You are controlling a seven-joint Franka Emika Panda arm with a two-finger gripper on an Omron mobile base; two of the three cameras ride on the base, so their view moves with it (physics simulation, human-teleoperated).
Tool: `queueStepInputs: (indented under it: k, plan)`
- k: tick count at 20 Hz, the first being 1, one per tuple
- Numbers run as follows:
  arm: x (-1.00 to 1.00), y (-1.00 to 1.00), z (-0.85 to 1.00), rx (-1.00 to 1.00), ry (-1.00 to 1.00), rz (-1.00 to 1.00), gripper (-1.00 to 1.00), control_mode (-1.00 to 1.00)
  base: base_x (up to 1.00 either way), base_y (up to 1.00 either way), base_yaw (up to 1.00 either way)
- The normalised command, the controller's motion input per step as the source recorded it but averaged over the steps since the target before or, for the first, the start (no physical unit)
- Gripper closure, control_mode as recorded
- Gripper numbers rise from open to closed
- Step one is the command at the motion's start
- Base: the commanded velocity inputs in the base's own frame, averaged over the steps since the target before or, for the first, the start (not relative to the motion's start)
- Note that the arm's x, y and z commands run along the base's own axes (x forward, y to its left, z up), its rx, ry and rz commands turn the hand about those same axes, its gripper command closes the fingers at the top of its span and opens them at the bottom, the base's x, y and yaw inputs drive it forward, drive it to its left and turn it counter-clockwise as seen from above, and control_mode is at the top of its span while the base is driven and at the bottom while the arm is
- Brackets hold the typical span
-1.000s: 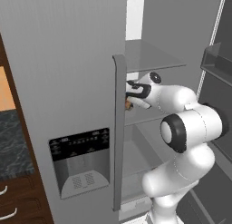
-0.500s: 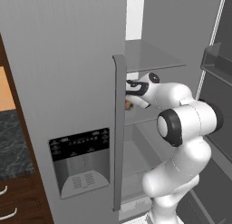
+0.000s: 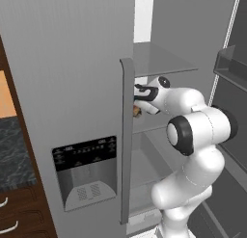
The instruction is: Place one lime and one steak in each tupperware on the nearby counter, to pack two identical lunches.
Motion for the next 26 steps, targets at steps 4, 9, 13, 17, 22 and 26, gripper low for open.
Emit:
queueStepInputs:
  k: [4, 9, 13, 17, 22, 26]
  plan:
    - [-0.01, 0.0, 0.0, 0.0, 0.0, 0.0, 1.0, -1.0, 0.0, 0.0, 0.0]
    - [-0.3, 0.0, 0.17, 0.0, -0.07, 0.0, 1.0, -1.0, 0.0, 0.0, 0.0]
    - [-0.97, -0.12, 0.75, 0.0, -0.17, 0.0, 1.0, -1.0, 0.0, 0.0, 0.0]
    - [-0.98, 0.0, 0.65, -0.07, -0.03, 0.0, 1.0, -1.0, 0.0, 0.0, 0.0]
    - [-0.85, -0.22, 0.76, -0.19, 0.04, -0.02, 1.0, -1.0, 0.0, 0.0, 0.0]
    - [-0.63, -0.28, 0.79, -0.24, 0.11, -0.07, 1.0, -1.0, 0.0, 0.0, 0.0]
